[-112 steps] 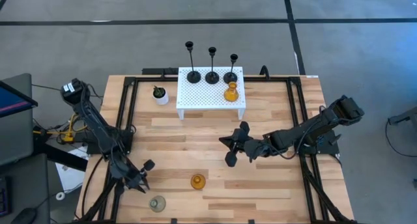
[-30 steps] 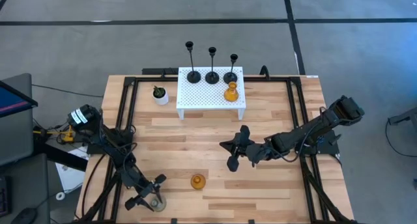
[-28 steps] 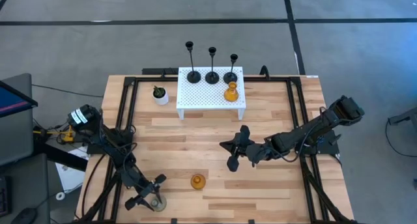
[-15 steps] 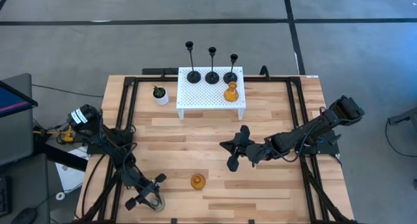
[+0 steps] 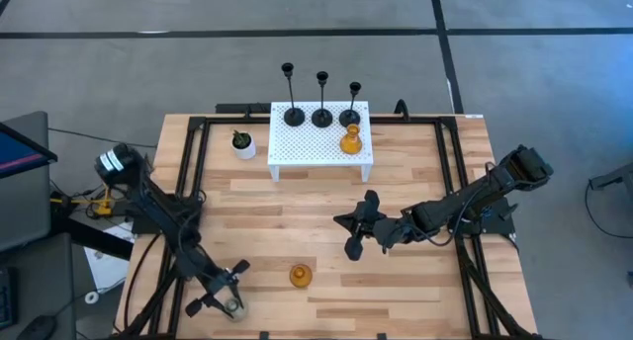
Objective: Pick & Place candle stick holders
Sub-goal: Put the green glass candle holder on the shelf aligned with the other yellow glass candle holder
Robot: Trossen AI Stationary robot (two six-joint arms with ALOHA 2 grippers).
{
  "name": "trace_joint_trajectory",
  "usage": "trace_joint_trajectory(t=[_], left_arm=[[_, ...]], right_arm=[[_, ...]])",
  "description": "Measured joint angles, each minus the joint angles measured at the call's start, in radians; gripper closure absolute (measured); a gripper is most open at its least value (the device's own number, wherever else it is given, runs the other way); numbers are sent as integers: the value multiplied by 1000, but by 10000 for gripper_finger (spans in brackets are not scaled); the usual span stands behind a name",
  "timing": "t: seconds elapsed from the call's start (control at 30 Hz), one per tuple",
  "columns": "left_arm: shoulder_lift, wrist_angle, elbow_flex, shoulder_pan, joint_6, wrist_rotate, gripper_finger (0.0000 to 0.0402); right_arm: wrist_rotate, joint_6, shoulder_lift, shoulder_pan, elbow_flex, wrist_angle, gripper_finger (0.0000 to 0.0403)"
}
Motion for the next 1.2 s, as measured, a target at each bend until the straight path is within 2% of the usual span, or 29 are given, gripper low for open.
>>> trace_joint_trajectory(t=[0.27, 0.37, 0.6, 0.87, 1.07, 1.2], left_arm=[[-218, -218, 0, 7, 0, -213, 263], [-280, -259, 0, 41, 0, -238, 263], [-350, -296, 4, 202, 2, -240, 263], [-341, -447, 132, 453, 28, -239, 264], [-341, -522, 261, 658, 110, -132, 264], [-334, -604, 358, 808, 140, -88, 264]], right_arm=[[-1, -10, 0, 0, 0, -4, 403], [0, -11, 0, 0, 0, -23, 403], [0, -59, 0, 0, 0, -83, 403], [-2, -98, -76, 0, 0, -248, 403], [6, -98, -157, 40, 0, -437, 403], [62, -97, -178, 86, 0, -488, 403]])
